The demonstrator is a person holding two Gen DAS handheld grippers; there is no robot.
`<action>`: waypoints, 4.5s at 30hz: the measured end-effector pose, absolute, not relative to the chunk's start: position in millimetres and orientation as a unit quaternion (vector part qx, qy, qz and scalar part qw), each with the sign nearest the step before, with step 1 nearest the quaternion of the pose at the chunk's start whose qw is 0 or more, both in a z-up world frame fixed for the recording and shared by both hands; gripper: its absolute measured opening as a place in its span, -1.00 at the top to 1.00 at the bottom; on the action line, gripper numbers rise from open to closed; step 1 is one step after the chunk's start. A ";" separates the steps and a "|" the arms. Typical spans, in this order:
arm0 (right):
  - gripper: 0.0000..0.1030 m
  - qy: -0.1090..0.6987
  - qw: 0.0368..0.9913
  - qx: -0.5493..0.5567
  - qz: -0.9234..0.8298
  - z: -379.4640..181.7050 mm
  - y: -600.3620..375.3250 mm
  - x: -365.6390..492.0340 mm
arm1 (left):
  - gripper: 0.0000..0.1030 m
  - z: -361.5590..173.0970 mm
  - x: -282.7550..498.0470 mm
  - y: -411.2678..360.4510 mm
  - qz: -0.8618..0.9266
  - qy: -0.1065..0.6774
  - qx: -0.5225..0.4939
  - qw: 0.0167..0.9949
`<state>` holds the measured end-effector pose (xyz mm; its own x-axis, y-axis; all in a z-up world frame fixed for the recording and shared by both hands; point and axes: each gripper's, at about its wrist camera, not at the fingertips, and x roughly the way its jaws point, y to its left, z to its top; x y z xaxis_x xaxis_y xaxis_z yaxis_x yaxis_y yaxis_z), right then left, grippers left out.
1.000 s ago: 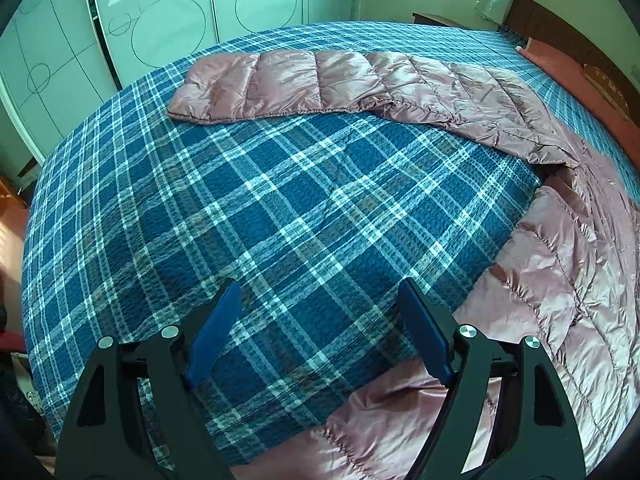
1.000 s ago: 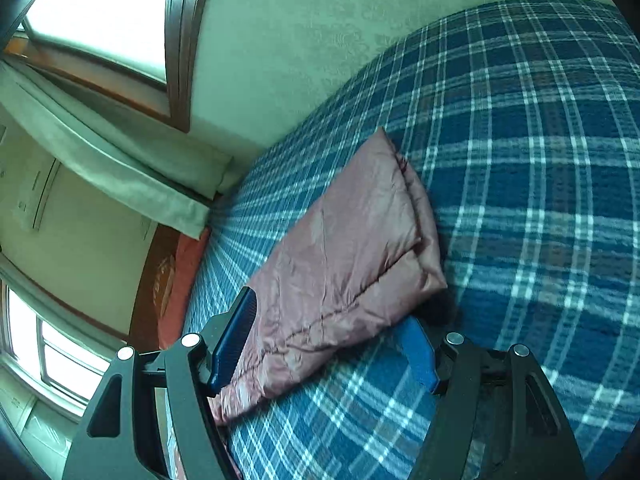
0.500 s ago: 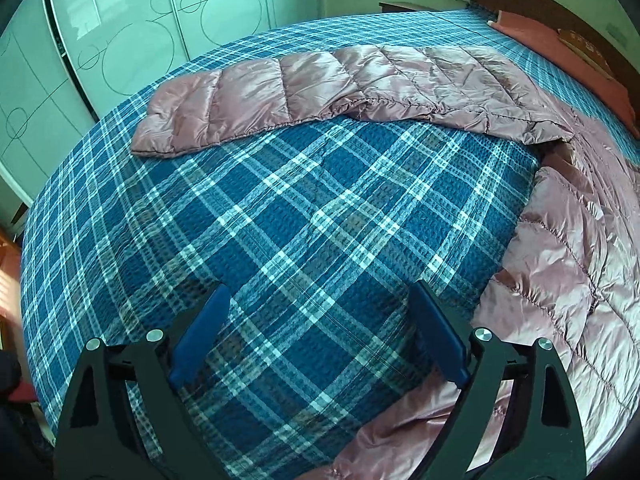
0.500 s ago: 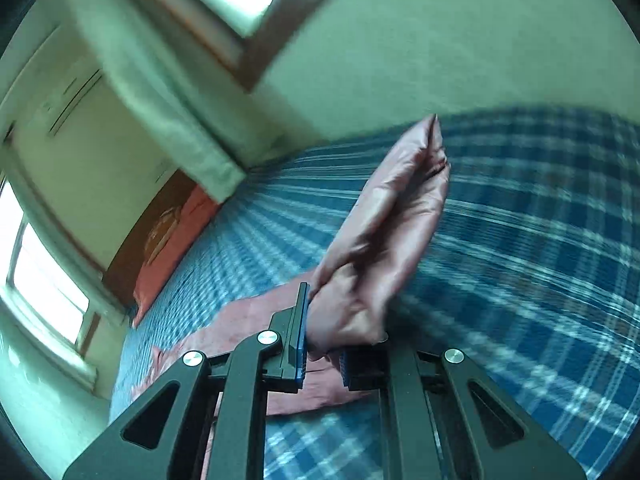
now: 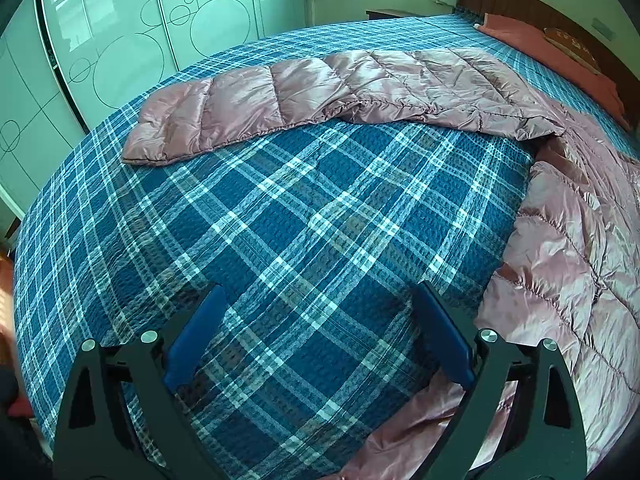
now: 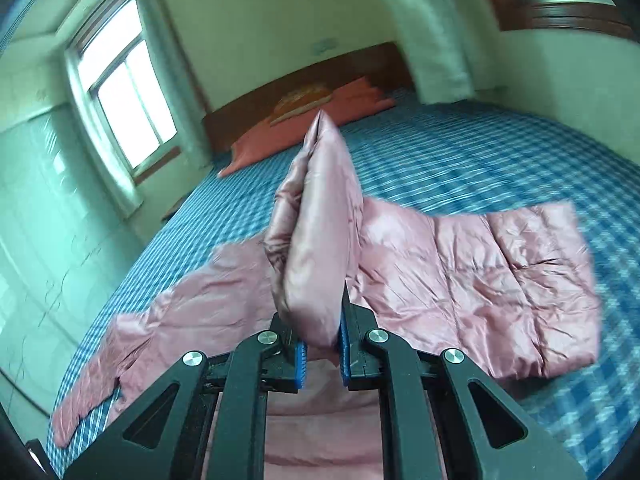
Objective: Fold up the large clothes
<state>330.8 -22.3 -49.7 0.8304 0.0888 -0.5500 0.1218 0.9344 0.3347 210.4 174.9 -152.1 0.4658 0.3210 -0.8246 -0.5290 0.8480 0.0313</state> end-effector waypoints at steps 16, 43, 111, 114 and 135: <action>0.76 0.407 0.899 0.109 0.118 -123.9 162.6 384.8 | -0.94 -154.0 211.0 174.6 0.246 0.443 -0.113 0.855; 0.13 0.406 0.904 0.100 -0.091 -117.9 -50.2 374.6 | -0.96 -155.1 210.8 173.7 0.248 0.442 -0.110 0.855; -0.33 0.396 0.911 0.065 -0.091 -146.3 -10.2 365.0 | 0.89 -86.5 287.5 457.5 0.171 0.259 -0.223 0.924; -0.33 0.394 0.912 0.068 -0.090 -146.6 -10.9 364.8 | 0.89 -76.3 316.3 413.9 0.122 0.274 -0.173 0.938; -0.33 0.392 0.913 0.071 -0.090 -147.1 -11.1 364.7 | 0.20 -140.7 379.4 241.1 -0.068 0.365 0.040 0.928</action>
<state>364.7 -11.1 -147.1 0.6760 -0.1080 -0.7289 0.2194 0.9738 0.0592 379.4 241.1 -140.7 0.7245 -0.0972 -0.6823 0.1553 0.9876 0.0242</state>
